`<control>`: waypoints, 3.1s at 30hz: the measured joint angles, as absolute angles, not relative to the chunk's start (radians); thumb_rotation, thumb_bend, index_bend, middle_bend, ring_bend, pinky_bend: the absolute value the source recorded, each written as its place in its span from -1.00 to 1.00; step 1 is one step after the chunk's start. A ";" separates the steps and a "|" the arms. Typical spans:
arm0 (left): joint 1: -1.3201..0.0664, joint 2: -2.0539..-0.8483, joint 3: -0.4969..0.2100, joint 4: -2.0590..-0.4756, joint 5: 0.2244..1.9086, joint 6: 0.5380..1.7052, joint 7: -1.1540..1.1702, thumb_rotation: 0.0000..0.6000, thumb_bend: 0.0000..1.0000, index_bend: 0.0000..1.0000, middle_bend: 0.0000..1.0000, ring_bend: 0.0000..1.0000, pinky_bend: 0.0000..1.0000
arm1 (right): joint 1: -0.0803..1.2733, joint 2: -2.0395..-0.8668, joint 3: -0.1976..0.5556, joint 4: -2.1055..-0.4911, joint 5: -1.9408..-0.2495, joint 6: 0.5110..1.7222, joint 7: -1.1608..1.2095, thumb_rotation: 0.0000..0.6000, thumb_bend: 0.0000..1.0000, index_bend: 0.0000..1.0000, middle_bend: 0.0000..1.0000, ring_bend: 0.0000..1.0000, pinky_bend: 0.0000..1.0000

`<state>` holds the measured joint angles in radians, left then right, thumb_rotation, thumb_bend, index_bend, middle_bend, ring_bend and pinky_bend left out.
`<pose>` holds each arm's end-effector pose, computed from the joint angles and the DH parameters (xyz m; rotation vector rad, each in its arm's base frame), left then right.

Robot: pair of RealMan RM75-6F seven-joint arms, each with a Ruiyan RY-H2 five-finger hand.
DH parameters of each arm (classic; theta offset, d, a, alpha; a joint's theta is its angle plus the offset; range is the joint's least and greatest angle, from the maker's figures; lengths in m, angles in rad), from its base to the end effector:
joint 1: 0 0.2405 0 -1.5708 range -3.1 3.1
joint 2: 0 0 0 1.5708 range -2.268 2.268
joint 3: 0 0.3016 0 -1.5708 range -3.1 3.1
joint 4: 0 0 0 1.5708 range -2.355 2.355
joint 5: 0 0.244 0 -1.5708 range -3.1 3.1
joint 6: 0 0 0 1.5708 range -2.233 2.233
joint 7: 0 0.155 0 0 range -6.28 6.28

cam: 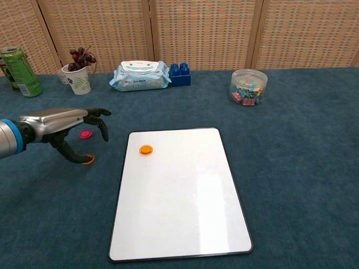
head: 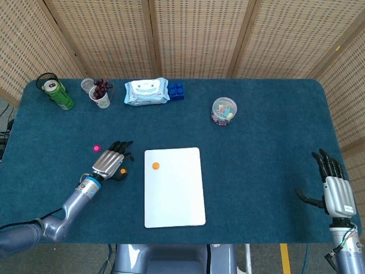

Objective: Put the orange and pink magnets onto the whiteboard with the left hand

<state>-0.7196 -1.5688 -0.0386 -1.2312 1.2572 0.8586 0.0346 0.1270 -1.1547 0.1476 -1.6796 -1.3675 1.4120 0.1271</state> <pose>-0.2580 0.3905 -0.0676 -1.9481 -1.0486 -0.7914 -0.3496 -0.2342 0.1387 1.2069 -1.0996 1.0769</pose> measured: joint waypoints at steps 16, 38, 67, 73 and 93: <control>-0.692 -1.592 -0.027 -1.169 1.303 0.860 0.008 1.00 -0.36 -0.27 -1.00 -1.00 -1.00 | 0.126 -1.154 0.148 -1.681 -1.365 1.411 0.130 1.00 -0.48 -1.00 -1.00 -1.00 -1.00; -0.682 -1.602 -0.041 -1.155 1.278 0.822 0.045 1.00 -0.33 0.05 -1.00 -1.00 -1.00 | 0.126 -1.154 0.149 -1.680 -1.366 1.411 0.132 1.00 -0.48 -1.00 -1.00 -1.00 -1.00; -0.778 -1.677 -0.087 -1.251 1.337 0.828 0.189 1.00 -0.40 0.05 -1.00 -1.00 -1.00 | 0.126 -1.149 0.148 -1.680 -1.364 1.404 0.149 1.00 -0.48 -1.00 -1.00 -1.00 -1.00; -0.787 -1.683 -0.091 -1.265 1.321 0.811 0.194 1.00 -0.58 -0.84 -1.00 -1.00 -1.00 | 0.126 -1.149 0.148 -1.682 -1.363 1.404 0.146 1.00 -0.48 -1.00 -1.00 -1.00 -1.00; -0.745 -1.586 -0.125 -1.188 1.257 0.869 0.165 1.00 -0.27 -0.53 -1.00 -1.00 -1.00 | 0.126 -1.148 0.147 -1.684 -1.365 1.403 0.141 1.00 -0.48 -1.00 -1.00 -1.00 -1.00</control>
<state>-0.7448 -1.5859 -0.1248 -1.1881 1.2574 0.8692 0.1652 0.1263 -1.1479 0.1465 -1.6843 -1.3648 1.4032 0.1414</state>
